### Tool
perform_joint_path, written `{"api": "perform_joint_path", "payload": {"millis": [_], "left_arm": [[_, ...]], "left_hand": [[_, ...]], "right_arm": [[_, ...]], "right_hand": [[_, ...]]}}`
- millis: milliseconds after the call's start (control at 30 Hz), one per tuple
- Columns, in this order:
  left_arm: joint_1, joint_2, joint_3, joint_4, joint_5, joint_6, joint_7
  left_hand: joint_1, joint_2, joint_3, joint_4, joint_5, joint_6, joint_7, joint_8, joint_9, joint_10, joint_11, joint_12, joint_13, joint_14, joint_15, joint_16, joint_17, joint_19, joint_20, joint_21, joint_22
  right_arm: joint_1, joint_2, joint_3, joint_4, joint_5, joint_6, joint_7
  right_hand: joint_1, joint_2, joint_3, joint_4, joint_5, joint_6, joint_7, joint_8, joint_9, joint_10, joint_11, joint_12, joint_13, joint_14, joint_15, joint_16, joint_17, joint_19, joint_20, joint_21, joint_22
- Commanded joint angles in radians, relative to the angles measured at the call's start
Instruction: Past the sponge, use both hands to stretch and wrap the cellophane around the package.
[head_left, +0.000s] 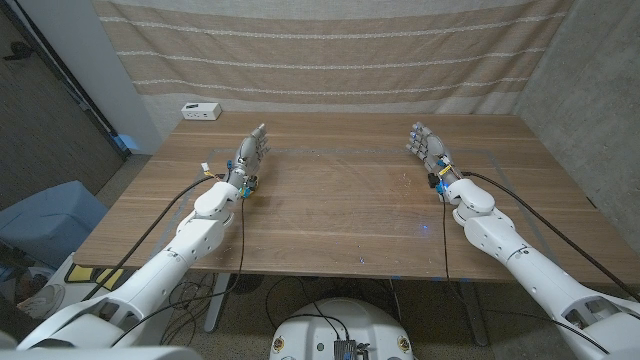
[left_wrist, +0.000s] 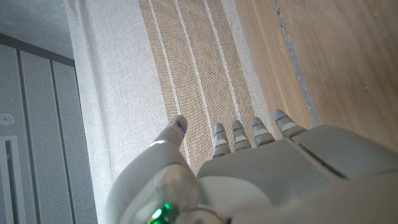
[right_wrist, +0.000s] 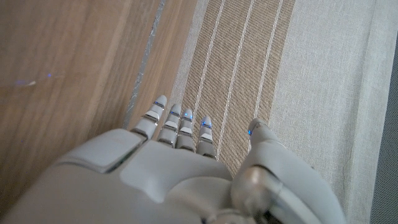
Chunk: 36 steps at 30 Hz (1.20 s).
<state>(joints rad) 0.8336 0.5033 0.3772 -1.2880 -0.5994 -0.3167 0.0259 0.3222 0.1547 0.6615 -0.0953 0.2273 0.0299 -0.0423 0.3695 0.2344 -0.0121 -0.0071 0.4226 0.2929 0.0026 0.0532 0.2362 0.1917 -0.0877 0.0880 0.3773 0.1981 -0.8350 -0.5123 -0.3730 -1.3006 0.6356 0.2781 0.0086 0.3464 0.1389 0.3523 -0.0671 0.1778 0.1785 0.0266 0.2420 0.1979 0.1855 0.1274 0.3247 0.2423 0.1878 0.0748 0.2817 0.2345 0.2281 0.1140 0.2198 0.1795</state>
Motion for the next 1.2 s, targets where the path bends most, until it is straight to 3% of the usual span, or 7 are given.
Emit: {"api": "perform_joint_path", "payload": {"millis": [33, 133, 333, 600, 733, 1200], "left_arm": [[-0.021, 0.063, 0.056, -0.018, 0.365, -0.049, 0.248], [-0.028, 0.087, 0.073, -0.035, 0.449, -0.033, 0.283], [-0.031, 0.133, 0.096, -0.082, 0.609, -0.009, 0.358], [-0.029, 0.196, 0.117, -0.159, 0.775, 0.02, 0.4], [-0.027, 0.227, 0.126, -0.193, 0.842, 0.026, 0.401], [-0.043, 0.337, 0.156, -0.246, 1.023, -0.002, 0.338]], "left_hand": [[-0.01, -0.045, -0.05, -0.027, -0.021, -0.129, -0.093, -0.077, -0.026, -0.12, -0.018, -0.028, 0.015, -0.037, -0.01, -0.036, 0.005, -0.001, -0.027, -0.005, -0.001], [-0.015, -0.052, -0.062, -0.031, -0.027, -0.124, -0.116, -0.087, -0.035, -0.125, -0.036, -0.041, 0.004, -0.045, -0.013, -0.038, 0.0, -0.004, -0.014, -0.01, -0.002], [-0.011, -0.053, -0.075, -0.042, -0.034, -0.021, -0.114, -0.076, -0.049, -0.044, -0.015, -0.037, -0.024, -0.006, -0.011, -0.026, -0.01, 0.031, 0.018, -0.004, -0.003], [-0.005, -0.053, -0.079, -0.049, -0.034, 0.033, -0.113, -0.074, -0.052, 0.001, -0.025, -0.037, -0.041, 0.025, -0.024, -0.02, -0.012, 0.058, 0.014, 0.003, -0.003], [0.001, -0.052, -0.079, -0.054, -0.034, 0.057, -0.117, -0.076, -0.053, 0.022, -0.033, -0.039, -0.051, 0.034, -0.053, -0.022, -0.014, 0.074, 0.015, 0.006, -0.003], [0.018, -0.05, -0.076, -0.063, -0.035, 0.11, -0.133, -0.077, -0.054, 0.055, -0.05, -0.046, -0.069, 0.064, -0.084, -0.021, -0.017, 0.108, 0.017, 0.014, -0.004]], "right_arm": [[0.012, -0.013, -0.016, -0.005, -0.076, 0.012, -0.054], [0.011, -0.014, -0.015, -0.009, -0.091, 0.02, -0.073], [-0.008, -0.04, -0.011, -0.058, -0.134, 0.014, -0.121], [-0.051, -0.078, 0.001, -0.141, -0.2, -0.011, -0.206], [-0.078, -0.097, 0.008, -0.188, -0.235, -0.033, -0.255], [-0.185, -0.155, 0.039, -0.377, -0.384, -0.169, -0.446]], "right_hand": [[0.034, 0.001, 0.012, -0.038, 0.001, -0.057, -0.042, -0.038, 0.002, -0.095, 0.001, -0.023, 0.012, -0.065, 0.009, -0.031, 0.019, -0.012, -0.001, -0.011, 0.002], [0.046, 0.002, 0.017, -0.048, 0.002, -0.064, -0.051, -0.042, 0.001, -0.115, -0.008, -0.035, 0.008, -0.077, 0.009, -0.038, 0.016, -0.016, -0.002, -0.012, 0.001], [0.054, 0.01, 0.023, -0.051, 0.004, -0.055, -0.054, -0.039, 0.0, -0.102, -0.013, -0.033, 0.005, -0.07, 0.012, -0.035, 0.015, -0.015, 0.0, -0.012, 0.001], [0.063, 0.022, 0.03, -0.054, 0.006, -0.04, -0.056, -0.035, -0.002, -0.081, -0.014, -0.03, 0.001, -0.058, 0.013, -0.03, 0.015, -0.01, 0.001, -0.011, 0.001], [0.068, 0.028, 0.035, -0.055, 0.007, -0.032, -0.055, -0.033, -0.002, -0.075, -0.016, -0.03, 0.0, -0.054, 0.012, -0.028, 0.015, -0.002, 0.001, -0.008, 0.001], [0.092, 0.053, 0.06, -0.053, 0.015, -0.005, -0.065, -0.027, -0.003, -0.045, -0.026, -0.027, -0.007, -0.038, 0.002, -0.019, 0.018, 0.011, -0.016, -0.004, 0.001]]}}
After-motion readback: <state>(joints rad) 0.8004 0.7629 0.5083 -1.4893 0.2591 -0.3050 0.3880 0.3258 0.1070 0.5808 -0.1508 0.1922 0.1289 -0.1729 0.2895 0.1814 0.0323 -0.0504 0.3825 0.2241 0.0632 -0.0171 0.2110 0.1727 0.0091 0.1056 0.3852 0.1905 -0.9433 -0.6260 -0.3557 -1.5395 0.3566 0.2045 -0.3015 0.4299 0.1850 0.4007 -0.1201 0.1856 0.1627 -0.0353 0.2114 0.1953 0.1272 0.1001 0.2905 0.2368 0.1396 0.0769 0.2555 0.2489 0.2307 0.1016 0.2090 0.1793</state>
